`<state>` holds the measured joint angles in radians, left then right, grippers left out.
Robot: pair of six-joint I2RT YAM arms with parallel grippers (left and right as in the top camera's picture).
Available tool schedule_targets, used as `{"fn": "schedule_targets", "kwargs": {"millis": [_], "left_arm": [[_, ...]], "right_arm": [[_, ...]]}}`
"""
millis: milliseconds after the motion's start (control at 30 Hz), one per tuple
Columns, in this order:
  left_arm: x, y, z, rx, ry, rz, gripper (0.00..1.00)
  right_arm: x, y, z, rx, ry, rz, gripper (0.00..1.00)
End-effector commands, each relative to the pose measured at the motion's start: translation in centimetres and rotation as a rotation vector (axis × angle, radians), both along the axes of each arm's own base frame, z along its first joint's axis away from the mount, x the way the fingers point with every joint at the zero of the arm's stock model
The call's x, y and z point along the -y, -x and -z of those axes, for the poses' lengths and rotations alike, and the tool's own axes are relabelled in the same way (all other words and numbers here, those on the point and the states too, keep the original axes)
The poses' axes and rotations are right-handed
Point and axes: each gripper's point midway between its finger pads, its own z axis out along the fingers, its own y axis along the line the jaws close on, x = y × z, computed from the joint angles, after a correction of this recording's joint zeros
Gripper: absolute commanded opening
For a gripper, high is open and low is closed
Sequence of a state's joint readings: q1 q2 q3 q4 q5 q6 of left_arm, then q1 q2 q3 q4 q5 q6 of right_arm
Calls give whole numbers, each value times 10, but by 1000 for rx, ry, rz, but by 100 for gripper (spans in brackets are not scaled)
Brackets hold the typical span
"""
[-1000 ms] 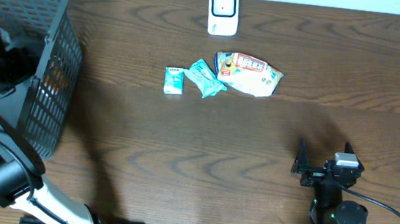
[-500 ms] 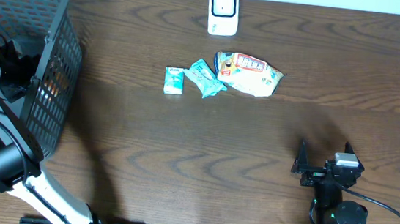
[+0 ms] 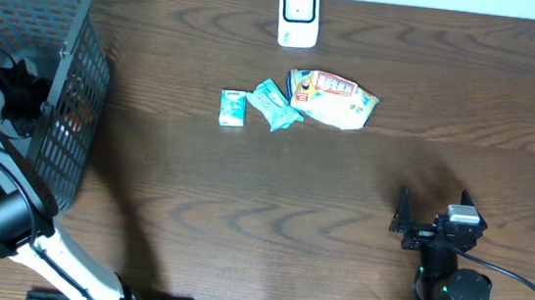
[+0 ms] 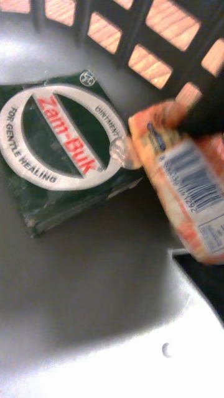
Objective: Scan the item barcode
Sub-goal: 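Reach the left gripper into the basket and grasp the orange packet, then lift the orange packet out and place it beside the Kleenex pack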
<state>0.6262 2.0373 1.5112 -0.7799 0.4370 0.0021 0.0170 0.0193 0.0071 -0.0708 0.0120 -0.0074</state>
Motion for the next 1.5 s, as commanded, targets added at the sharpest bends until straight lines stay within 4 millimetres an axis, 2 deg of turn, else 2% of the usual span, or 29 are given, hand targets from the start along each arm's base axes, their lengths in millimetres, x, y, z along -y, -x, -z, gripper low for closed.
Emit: {"fn": "schedule_targets", "kwargs": {"millis": [0,67,167,333,467,633,767,800,867,933,1033,1100,1133,1200,1267,1400,1433,1467], "left_arm": [[4,6,11,-28,22,-2,8],[4,6,8,-24,19,-3,7],[0,4,-10,1,3,-17,8],[-25,-3,-95,163,-34,-264,7],[-30,1,-168,338,-112,-324,7],[-16,18,-262,566,-226,-330,7],[-1,35,-311,690,-201,-422,7],[8,43,-328,729,-143,-491,7],[29,45,-342,768,-86,-467,7],[57,40,-352,802,-43,-378,7],[102,28,-354,814,-14,-225,7],[135,18,-351,818,-34,-74,7],[157,12,-347,821,-50,33,7],[188,5,-340,823,-70,174,7],[220,-2,-327,804,-84,308,7],[258,-15,-287,690,-87,403,7],[267,-19,-273,650,-89,420,7],[282,-25,-251,589,-86,454,7]], "right_arm": [[1,0,1,-4,-14,4,99],[1,0,1,-4,-14,4,99],[1,0,1,-4,-14,4,99],[1,0,1,-4,-14,4,99],[1,0,1,-4,-14,4,99],[1,0,1,-4,-14,4,99],[1,0,1,-4,-14,4,99],[1,0,2,-5,-14,4,99],[1,0,1,-4,-14,4,99],[1,0,1,-4,-14,4,99],[1,0,1,-4,-14,4,99],[1,0,1,-4,-14,4,99],[1,0,1,-4,-14,4,99],[1,0,2,-5,-14,4,99],[1,0,2,-5,-14,4,99],[1,0,1,-4,-14,4,99],[1,0,1,-4,-14,4,99],[1,0,1,-4,-14,4,99]]}}
